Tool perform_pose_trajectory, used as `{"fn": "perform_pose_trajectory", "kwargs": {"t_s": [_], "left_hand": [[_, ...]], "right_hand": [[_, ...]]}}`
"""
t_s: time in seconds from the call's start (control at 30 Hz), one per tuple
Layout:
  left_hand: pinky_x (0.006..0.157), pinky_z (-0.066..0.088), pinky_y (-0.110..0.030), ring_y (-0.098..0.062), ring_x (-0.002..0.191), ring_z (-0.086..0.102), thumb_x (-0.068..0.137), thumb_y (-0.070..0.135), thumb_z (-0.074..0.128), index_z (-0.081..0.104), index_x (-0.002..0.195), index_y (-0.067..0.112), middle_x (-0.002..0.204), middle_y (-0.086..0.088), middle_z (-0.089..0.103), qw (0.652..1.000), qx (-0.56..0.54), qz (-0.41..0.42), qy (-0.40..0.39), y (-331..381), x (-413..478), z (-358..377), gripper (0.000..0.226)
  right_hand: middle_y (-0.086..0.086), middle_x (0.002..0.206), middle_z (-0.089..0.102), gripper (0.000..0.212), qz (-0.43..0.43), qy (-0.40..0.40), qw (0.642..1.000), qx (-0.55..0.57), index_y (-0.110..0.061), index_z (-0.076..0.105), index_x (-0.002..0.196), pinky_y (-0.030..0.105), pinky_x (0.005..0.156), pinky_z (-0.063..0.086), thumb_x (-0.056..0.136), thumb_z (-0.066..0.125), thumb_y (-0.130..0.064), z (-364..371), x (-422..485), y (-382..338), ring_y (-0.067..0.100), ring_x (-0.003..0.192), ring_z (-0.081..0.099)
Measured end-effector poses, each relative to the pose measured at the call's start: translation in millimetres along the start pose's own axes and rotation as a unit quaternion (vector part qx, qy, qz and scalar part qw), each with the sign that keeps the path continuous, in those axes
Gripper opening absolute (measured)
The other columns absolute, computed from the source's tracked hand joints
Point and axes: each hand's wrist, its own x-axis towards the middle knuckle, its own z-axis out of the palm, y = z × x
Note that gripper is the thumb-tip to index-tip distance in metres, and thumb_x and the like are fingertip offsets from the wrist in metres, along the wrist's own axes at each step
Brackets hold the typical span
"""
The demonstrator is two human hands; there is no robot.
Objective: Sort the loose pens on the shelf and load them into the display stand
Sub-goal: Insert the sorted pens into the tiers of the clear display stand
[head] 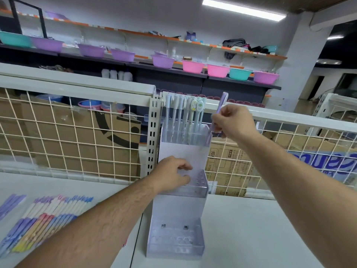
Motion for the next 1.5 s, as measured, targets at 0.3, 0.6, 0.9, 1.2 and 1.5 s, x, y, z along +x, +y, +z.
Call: {"fn": "perform_pose_trajectory", "kwargs": {"t_s": [0.3,0.6,0.9,1.2,1.5], "left_hand": [[0.102,0.046,-0.032,-0.003,0.106,0.055,0.075,0.048,0.07,0.071,0.104,0.043,0.112,0.016,0.053,1.0,0.01,-0.001,-0.015,-5,1,1,0.03],[0.102,0.047,-0.034,-0.002,0.109,0.055,0.07,0.052,0.069,0.071,0.108,0.042,0.115,0.017,0.053,1.0,0.01,0.003,-0.018,-8,3,2,0.039],[0.099,0.049,-0.035,-0.002,0.107,0.055,0.06,0.061,0.064,0.07,0.105,0.045,0.112,0.018,0.054,1.0,0.008,0.008,-0.012,-10,4,3,0.049],[0.101,0.048,-0.036,-0.005,0.11,0.054,0.066,0.047,0.072,0.068,0.11,0.045,0.112,0.018,0.049,1.0,-0.005,0.004,-0.03,-8,2,0,0.044],[0.1,0.048,-0.032,-0.01,0.11,0.054,0.073,0.039,0.078,0.067,0.115,0.04,0.113,0.011,0.048,0.999,-0.013,0.031,-0.036,-13,4,-4,0.043]], "right_hand": [[0.006,0.083,0.073,0.009,-0.023,0.047,0.999,-0.006,-0.011,0.065,0.093,0.034,0.06,0.063,0.096,0.067,-0.019,5,27,-21,0.015,0.066,0.074],[0.007,0.075,0.071,0.018,-0.026,0.023,0.996,-0.088,-0.014,0.065,0.078,0.026,0.05,0.057,0.094,0.07,-0.021,25,34,-11,0.014,0.058,0.07],[0.008,0.069,0.071,0.019,-0.014,-0.004,0.991,-0.135,-0.005,0.07,0.079,0.037,0.067,0.06,0.089,0.076,-0.02,34,35,12,0.021,0.061,0.067],[0.001,0.101,0.071,0.021,-0.036,0.001,0.988,-0.151,-0.011,0.076,0.111,0.018,0.064,0.048,0.09,0.072,-0.014,37,13,19,0.009,0.077,0.062],[-0.009,0.093,0.066,0.027,-0.008,0.005,0.989,-0.149,-0.019,0.07,0.109,0.024,0.07,0.049,0.083,0.077,-0.023,40,-45,41,0.012,0.084,0.063]]}}
